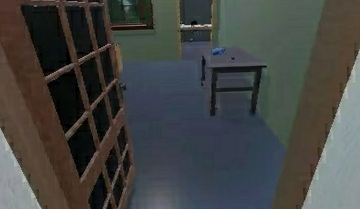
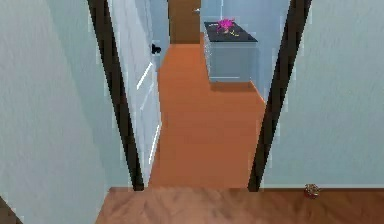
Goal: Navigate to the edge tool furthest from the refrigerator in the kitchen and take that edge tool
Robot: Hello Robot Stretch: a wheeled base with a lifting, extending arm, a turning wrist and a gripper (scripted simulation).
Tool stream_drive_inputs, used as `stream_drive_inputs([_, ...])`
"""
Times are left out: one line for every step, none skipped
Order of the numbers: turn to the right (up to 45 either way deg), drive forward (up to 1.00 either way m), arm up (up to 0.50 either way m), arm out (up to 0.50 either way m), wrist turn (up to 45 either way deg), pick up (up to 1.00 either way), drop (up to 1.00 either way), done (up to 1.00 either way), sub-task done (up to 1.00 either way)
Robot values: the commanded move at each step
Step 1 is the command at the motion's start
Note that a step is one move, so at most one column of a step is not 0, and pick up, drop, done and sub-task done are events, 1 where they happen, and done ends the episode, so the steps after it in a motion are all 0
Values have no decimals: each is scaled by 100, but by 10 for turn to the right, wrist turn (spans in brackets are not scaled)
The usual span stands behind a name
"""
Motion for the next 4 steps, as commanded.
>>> stream_drive_inputs([0, 100, 0, 0, 0, 0, 0, 0, 0])
stream_drive_inputs([0, 100, 0, 0, 0, 0, 0, 0, 0])
stream_drive_inputs([0, 100, 0, 0, 0, 0, 0, 0, 0])
stream_drive_inputs([30, 0, 0, 0, 0, 0, 0, 0, 0])
